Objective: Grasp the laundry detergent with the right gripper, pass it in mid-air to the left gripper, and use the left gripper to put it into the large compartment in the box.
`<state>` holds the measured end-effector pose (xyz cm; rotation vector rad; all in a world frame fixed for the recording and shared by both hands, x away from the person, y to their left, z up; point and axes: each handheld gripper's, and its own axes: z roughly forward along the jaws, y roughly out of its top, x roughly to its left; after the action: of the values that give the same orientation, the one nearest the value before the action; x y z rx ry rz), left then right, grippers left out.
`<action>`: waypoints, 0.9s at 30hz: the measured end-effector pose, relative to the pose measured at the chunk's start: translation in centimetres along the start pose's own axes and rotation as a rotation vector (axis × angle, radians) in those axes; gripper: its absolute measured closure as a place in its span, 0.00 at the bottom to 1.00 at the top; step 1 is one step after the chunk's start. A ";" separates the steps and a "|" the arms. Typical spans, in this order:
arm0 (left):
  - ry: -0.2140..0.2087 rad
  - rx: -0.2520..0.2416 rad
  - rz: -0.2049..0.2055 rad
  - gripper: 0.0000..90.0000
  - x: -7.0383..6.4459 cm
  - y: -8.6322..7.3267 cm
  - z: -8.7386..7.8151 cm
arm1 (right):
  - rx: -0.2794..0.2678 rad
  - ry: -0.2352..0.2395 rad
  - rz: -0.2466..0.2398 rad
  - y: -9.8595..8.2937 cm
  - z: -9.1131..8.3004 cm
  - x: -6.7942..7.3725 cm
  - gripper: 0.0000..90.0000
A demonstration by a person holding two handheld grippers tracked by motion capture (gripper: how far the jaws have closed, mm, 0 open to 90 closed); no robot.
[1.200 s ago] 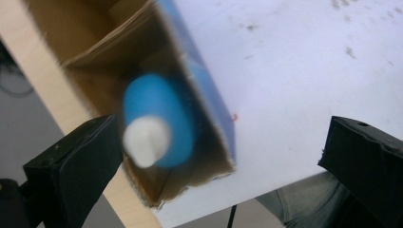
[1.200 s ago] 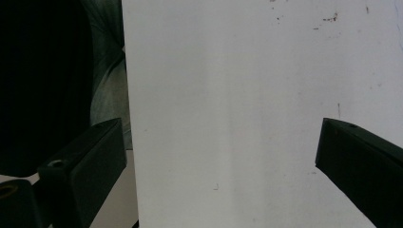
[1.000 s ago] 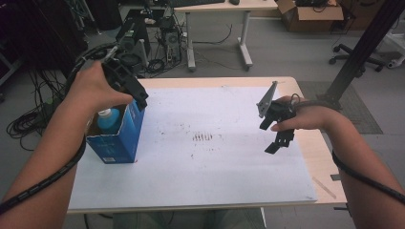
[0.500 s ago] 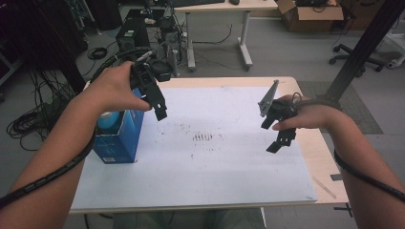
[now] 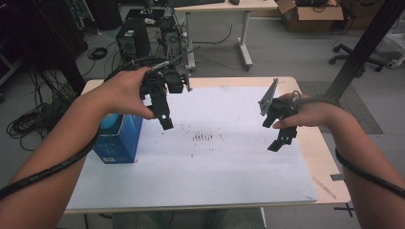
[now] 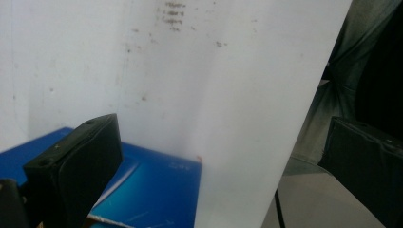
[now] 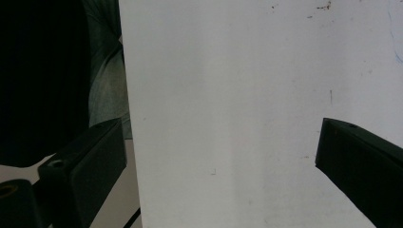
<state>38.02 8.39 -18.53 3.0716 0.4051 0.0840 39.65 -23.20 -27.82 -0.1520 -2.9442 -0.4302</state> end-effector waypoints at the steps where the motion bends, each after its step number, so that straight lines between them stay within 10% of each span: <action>1: 0.009 -0.004 0.022 0.00 -0.1 0.1 0.2 | 0.001 0.001 0.000 0.0 -0.1 0.0 0.03; 14: -0.011 0.048 0.170 0.00 -0.3 0.4 1.8 | 0.010 -0.010 0.005 -0.4 -0.5 0.0 0.04; 27: -0.036 0.018 0.180 0.00 0.3 1.0 1.5 | 0.014 0.000 0.001 -0.4 -0.4 -1.1 0.04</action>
<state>38.64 7.46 -19.97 3.1145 0.1279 0.0304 40.77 -23.83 -27.75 -0.1520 -2.9467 -0.4088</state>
